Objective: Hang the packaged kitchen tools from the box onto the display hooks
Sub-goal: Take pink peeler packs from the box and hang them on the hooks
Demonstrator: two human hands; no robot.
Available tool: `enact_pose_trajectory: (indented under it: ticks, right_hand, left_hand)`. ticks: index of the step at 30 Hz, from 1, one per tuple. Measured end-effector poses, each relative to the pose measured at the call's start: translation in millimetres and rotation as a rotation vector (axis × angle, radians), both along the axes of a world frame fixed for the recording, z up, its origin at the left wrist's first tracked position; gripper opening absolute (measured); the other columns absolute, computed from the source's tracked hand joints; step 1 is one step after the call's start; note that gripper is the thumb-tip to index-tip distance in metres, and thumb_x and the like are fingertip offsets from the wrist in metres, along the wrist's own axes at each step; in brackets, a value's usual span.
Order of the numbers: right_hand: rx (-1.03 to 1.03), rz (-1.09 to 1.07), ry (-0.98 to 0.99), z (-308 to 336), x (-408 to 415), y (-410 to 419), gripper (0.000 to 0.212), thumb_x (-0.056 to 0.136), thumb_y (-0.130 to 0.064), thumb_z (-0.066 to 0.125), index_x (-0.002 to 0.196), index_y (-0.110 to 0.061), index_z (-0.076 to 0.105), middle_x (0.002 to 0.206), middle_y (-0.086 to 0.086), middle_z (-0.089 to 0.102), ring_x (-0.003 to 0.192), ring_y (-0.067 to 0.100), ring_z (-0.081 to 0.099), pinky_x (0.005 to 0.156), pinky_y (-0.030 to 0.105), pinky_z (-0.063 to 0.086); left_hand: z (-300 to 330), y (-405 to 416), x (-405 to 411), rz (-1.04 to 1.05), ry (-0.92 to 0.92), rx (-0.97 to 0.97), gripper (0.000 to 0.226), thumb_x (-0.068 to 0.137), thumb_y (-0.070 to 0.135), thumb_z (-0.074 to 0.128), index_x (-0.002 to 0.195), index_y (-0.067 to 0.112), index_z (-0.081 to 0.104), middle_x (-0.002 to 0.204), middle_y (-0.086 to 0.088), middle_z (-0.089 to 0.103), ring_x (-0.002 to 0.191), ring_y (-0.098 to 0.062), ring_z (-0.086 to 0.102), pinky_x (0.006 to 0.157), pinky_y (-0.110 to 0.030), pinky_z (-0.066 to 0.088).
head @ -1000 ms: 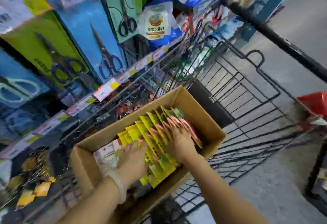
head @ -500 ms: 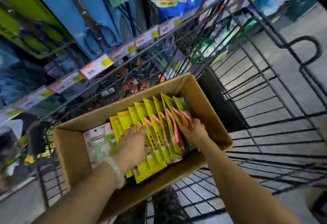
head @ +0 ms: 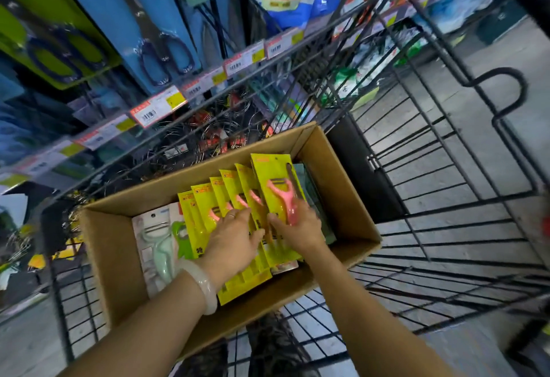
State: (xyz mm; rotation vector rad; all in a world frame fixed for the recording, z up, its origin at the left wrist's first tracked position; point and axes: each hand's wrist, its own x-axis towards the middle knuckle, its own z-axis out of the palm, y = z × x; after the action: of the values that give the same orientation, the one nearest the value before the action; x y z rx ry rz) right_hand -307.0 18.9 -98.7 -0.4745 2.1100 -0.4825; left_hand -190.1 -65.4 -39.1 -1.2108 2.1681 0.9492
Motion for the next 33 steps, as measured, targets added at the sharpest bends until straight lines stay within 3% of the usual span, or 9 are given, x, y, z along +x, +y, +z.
enact_pose_trajectory:
  ticks: [5, 8, 12, 16, 19, 23, 27, 30, 33]
  right_hand:
    - [-0.214, 0.065, 0.061, 32.4, 39.0, -8.8, 0.041, 0.100, -0.027, 0.040, 0.132, -0.004, 0.050, 0.130, 0.019, 0.056, 0.122, 0.033, 0.049, 0.100, 0.038, 0.037]
    - [-0.200, -0.045, -0.232, 47.3, 47.4, -4.9, 0.043, 0.103, -0.024, 0.033, 0.143, -0.012, 0.038, 0.148, 0.004, 0.040, 0.136, 0.019, 0.036, 0.106, 0.023, 0.027]
    - [-0.200, 0.003, -0.412, 53.2, 49.5, 2.4, 0.042, 0.101, -0.018, 0.040, 0.143, -0.012, 0.039, 0.146, 0.003, 0.041, 0.135, 0.016, 0.037, 0.107, 0.023, 0.028]
    - [-0.259, -0.093, -0.217, 50.9, 18.1, 5.1, 0.024, 0.096, -0.012, 0.052, 0.118, -0.008, 0.061, 0.110, 0.009, 0.065, 0.097, 0.016, 0.060, 0.089, 0.032, 0.050]
    - [-0.190, -0.243, -0.002, 39.2, -23.9, 4.6, 0.015, 0.096, -0.016, 0.049, 0.108, -0.019, 0.058, 0.089, -0.005, 0.061, 0.079, 0.010, 0.060, 0.072, 0.029, 0.053]
    - [0.131, -0.127, -0.064, 9.1, -55.1, 0.2, 0.048, 0.097, -0.035, 0.047, 0.136, -0.008, 0.040, 0.119, 0.008, 0.054, 0.106, 0.026, 0.056, 0.091, 0.036, 0.044]
    - [0.165, -0.242, -0.292, -14.9, -52.8, -2.9, 0.065, 0.091, -0.045, 0.053, 0.143, -0.013, 0.030, 0.139, 0.014, 0.044, 0.127, 0.033, 0.045, 0.105, 0.044, 0.039]
    - [0.189, -0.235, -0.250, -31.4, -48.7, 3.0, 0.106, 0.052, -0.076, 0.069, 0.136, -0.018, 0.039, 0.137, 0.011, 0.044, 0.125, 0.035, 0.045, 0.105, 0.053, 0.039]
    - [0.226, -0.150, -0.186, -25.1, -44.0, 8.1, 0.089, 0.062, -0.073, 0.067, 0.128, -0.017, 0.045, 0.138, 0.009, 0.031, 0.124, 0.031, 0.041, 0.106, 0.048, 0.038]
  left_hand:
    - [0.8, 3.5, -7.6, 0.593, 0.166, 0.240, 0.066, 0.096, 0.037, 0.052, 0.146, 0.004, 0.026, 0.144, -0.015, 0.042, 0.119, -0.029, 0.052, 0.059, -0.015, 0.039]
    - [-3.8, 6.0, -2.9, 0.898, 0.286, 0.273, 0.057, 0.090, 0.021, 0.063, 0.139, 0.005, 0.037, 0.130, -0.005, 0.050, 0.110, -0.021, 0.052, 0.070, -0.020, 0.045]
    - [-14.1, 5.6, 11.5, 0.973, 0.193, 0.261, 0.097, 0.070, 0.015, 0.083, 0.148, 0.009, 0.025, 0.145, -0.015, 0.042, 0.129, -0.033, 0.045, 0.103, -0.045, 0.042]
    - [-19.5, 4.1, 20.3, 1.011, 0.187, 0.305, 0.083, 0.071, 0.002, 0.079, 0.141, 0.009, 0.036, 0.132, -0.007, 0.055, 0.115, -0.030, 0.055, 0.099, -0.043, 0.046]
    - [-21.2, 2.5, 21.7, 0.994, 0.190, 0.321, 0.075, 0.077, -0.002, 0.074, 0.140, 0.007, 0.036, 0.127, 0.000, 0.053, 0.115, -0.027, 0.054, 0.096, -0.036, 0.042]
    - [-20.6, 1.3, 22.6, 0.976, 0.179, 0.301, 0.088, 0.080, 0.004, 0.072, 0.150, 0.007, 0.019, 0.145, -0.011, 0.042, 0.129, -0.029, 0.043, 0.100, -0.034, 0.038]
    - [-24.8, 5.0, 26.2, 0.998, 0.210, 0.298, 0.088, 0.080, 0.003, 0.072, 0.150, 0.009, 0.019, 0.144, -0.011, 0.043, 0.122, -0.025, 0.048, 0.089, -0.028, 0.039]
    - [-28.1, 8.3, 27.2, 1.037, 0.222, 0.304, 0.090, 0.079, 0.004, 0.074, 0.151, 0.012, 0.019, 0.146, -0.011, 0.042, 0.130, -0.029, 0.044, 0.102, -0.037, 0.040]
    - [-31.2, 11.0, 26.8, 1.092, 0.238, 0.304, 0.088, 0.079, 0.003, 0.073, 0.150, 0.014, 0.022, 0.142, -0.010, 0.047, 0.127, -0.029, 0.046, 0.103, -0.040, 0.041]
